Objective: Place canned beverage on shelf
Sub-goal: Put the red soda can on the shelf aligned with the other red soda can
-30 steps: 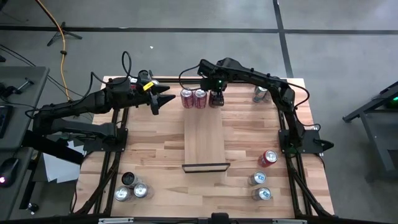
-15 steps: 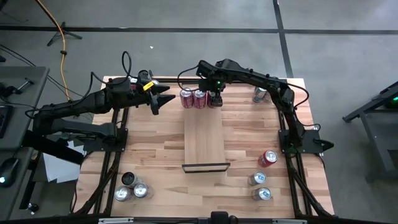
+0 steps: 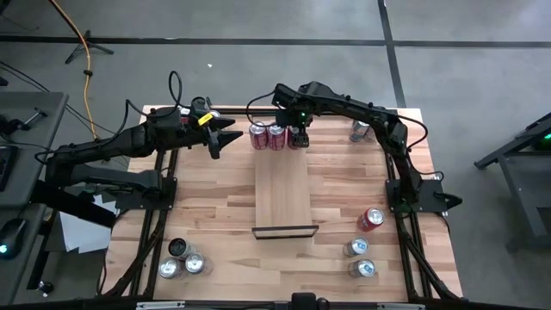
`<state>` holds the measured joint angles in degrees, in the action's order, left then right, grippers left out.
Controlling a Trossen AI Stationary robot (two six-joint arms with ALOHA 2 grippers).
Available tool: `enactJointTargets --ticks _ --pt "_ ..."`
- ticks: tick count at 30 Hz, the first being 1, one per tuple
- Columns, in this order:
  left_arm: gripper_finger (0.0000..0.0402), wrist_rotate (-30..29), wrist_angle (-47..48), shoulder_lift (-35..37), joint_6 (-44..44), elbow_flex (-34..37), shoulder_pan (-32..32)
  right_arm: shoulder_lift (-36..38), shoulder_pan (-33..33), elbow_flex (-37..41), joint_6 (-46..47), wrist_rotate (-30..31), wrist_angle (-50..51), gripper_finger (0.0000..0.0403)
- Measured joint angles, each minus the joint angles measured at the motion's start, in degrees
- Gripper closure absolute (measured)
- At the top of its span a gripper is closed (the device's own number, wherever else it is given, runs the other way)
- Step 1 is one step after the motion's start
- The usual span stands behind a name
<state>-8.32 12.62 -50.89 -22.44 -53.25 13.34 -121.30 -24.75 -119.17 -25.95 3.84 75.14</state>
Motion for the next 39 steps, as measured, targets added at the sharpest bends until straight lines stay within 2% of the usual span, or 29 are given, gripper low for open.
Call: enactJointTargets --ticks 20,24,30,39 --pt "0.0163 0.00 0.00 0.00 -0.04 0.00 0.02 0.00 0.00 0.00 0.13 0.07 -0.14 0.0072" --pt "0.0163 0.00 -0.01 -0.01 -0.04 0.00 0.00 0.01 0.01 0.00 0.09 0.02 -0.04 0.0056" --pt "0.0163 0.00 0.00 0.00 -0.01 0.00 0.00 0.02 0.07 0.00 0.14 0.88 0.02 0.0008" --pt "0.0163 0.00 -0.02 -0.01 0.00 0.00 0.01 1.23 -0.12 0.00 0.17 2.78 1.96 0.0008"
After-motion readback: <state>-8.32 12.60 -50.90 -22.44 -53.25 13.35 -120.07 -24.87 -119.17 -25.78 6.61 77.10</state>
